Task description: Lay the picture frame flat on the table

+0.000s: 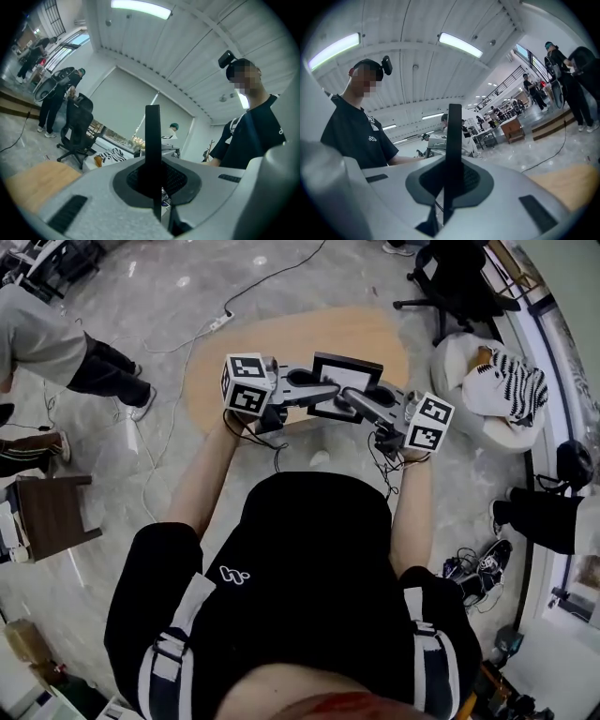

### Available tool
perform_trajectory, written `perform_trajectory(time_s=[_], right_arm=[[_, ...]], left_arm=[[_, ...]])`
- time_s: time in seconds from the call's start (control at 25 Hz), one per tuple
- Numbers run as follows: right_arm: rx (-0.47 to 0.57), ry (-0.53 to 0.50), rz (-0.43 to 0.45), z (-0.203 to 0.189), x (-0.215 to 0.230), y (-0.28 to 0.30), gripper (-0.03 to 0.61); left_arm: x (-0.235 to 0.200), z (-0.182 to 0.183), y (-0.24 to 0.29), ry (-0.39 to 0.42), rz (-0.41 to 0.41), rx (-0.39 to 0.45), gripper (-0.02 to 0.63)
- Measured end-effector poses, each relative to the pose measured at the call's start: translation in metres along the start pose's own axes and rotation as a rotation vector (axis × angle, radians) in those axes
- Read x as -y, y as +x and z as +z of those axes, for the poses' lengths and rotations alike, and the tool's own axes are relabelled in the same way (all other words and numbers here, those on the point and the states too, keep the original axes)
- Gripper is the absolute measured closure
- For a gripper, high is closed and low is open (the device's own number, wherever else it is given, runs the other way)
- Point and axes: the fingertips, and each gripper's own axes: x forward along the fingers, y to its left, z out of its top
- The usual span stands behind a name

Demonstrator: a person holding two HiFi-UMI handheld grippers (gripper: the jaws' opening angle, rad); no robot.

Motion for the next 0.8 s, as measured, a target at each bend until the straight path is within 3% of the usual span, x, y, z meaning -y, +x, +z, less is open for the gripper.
perform_trajectory(time_s=[0.36, 0.44, 0.64, 0.8], right_arm=[[0.008, 0.084, 0.055, -0.021, 0.016, -0.002, 0.560], [0.010, 0.124, 0.059, -0.021, 0.040, 0.000, 0.560], [0.002, 0.264, 0.021, -0.019, 0.145, 0.013, 0.560], [-0.011, 0.362, 0.009, -0.043, 0.176, 0.026, 0.560]], left_arm=[[-0.017, -0.021, 0.002, -0.057, 0.096, -0.005, 0.595], [-0.041, -0.021, 0.003, -0.092, 0.110, -0.018, 0.594], [-0.150, -0.017, 0.002, -0.231, 0.144, -0.032, 0.578], [-0.184, -0.042, -0.009, -0.330, 0.166, -0.043, 0.571]])
